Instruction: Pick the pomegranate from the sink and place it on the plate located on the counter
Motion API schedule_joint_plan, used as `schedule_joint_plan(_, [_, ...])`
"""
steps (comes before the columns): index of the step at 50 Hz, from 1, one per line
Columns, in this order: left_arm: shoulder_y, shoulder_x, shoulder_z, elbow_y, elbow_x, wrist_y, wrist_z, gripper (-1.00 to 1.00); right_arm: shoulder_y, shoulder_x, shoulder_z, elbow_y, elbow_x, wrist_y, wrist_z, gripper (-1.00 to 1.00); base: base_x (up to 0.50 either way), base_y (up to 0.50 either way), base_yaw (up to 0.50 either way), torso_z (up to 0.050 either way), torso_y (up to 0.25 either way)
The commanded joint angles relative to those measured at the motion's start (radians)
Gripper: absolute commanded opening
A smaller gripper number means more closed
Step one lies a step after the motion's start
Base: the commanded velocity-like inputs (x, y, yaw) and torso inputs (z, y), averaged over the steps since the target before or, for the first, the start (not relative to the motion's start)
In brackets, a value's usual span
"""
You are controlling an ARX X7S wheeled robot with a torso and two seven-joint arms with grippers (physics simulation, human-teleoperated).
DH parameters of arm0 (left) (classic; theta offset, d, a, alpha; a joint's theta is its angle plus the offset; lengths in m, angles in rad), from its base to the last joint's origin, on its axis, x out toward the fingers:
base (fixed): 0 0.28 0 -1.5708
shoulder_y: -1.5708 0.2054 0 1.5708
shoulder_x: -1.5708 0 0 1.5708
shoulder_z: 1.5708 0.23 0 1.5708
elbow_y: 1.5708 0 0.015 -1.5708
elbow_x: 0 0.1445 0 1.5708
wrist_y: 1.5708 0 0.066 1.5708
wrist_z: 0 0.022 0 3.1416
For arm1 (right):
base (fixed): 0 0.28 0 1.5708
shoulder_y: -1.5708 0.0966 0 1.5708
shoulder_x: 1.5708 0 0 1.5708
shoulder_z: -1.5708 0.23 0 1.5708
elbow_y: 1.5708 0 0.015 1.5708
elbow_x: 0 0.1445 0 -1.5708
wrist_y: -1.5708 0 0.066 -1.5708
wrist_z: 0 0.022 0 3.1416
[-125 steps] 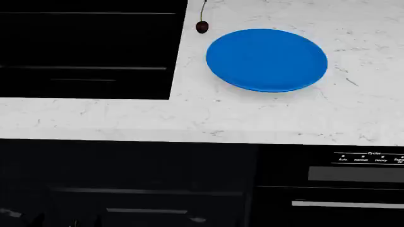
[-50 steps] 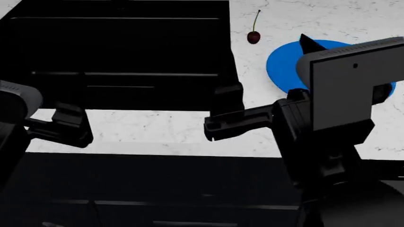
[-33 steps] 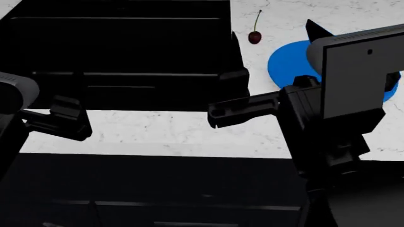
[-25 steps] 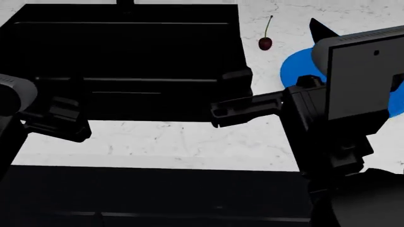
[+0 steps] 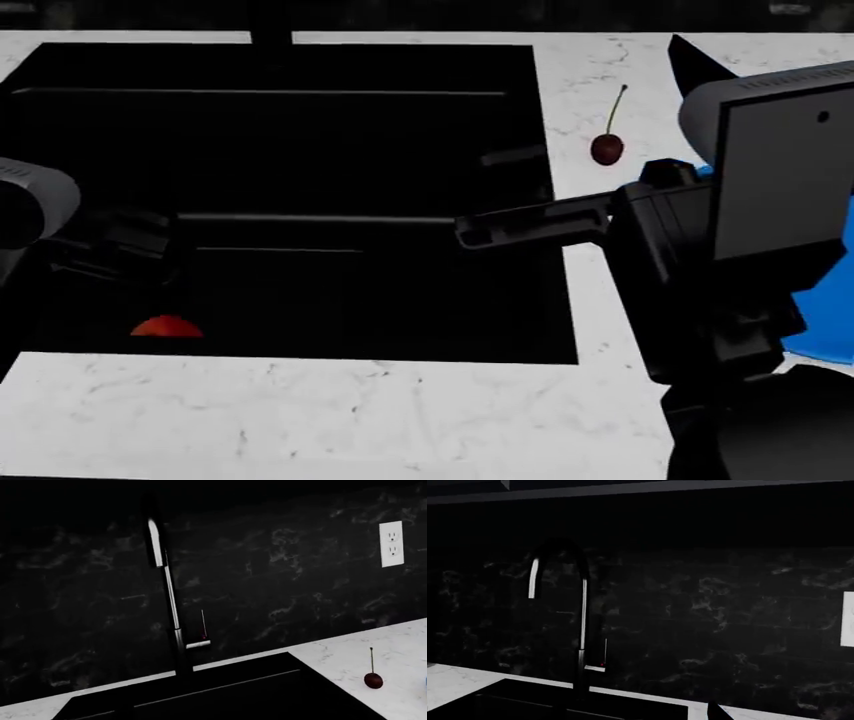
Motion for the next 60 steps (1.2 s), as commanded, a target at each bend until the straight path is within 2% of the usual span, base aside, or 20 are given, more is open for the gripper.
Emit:
schedule_joint_plan(1, [-0.001, -0.003, 0.001, 0.004, -0.008, -0.002, -0.005, 1.00, 0.001, 0.001, 0.014, -0.013, 0.018, 0.010, 0.006, 1.00, 0.35, 0.00, 0.00, 0.000, 0.000])
schedule_joint_plan(30, [0.001, -0.011, 0.004, 0.012, -0.029, -0.010, -0.016, 1.00, 0.012, 0.009, 0.030, -0.035, 0.053, 0.039, 0.027, 1.00, 0.35, 0.00, 0.00, 0.000, 0.001])
schedule_joint_plan(57, [0.010, -0.014, -0.002, 0.033, -0.042, -0.041, -0.027, 1.00, 0.019, 0.015, 0.031, -0.051, 0.072, 0.062, 0.038, 1.00, 0.00, 0.00, 0.00, 0.000, 0.000])
schedule_joint_plan(58, [-0.023, 0.028, -0.013, 0.146, 0.003, -0.190, 0.065, 1.00, 0.037, 0.241, 0.015, -0.046, 0.538, -0.120, 0.361, 1.00, 0.00, 0.00, 0.00, 0.000, 0.000])
schedule_joint_plan(59, [0.012, 0.020, -0.008, 0.044, 0.042, -0.059, 0.039, 1.00, 0.013, 0.229, -0.110, 0.031, 0.399, -0.161, 0.326, 1.00, 0.00, 0.00, 0.00, 0.000, 0.000])
schedule_joint_plan(60, [0.012, 0.021, -0.011, 0.040, 0.039, -0.056, 0.040, 1.00, 0.011, 0.229, -0.115, 0.035, 0.392, -0.168, 0.321, 1.00, 0.00, 0.00, 0.00, 0.000, 0.000])
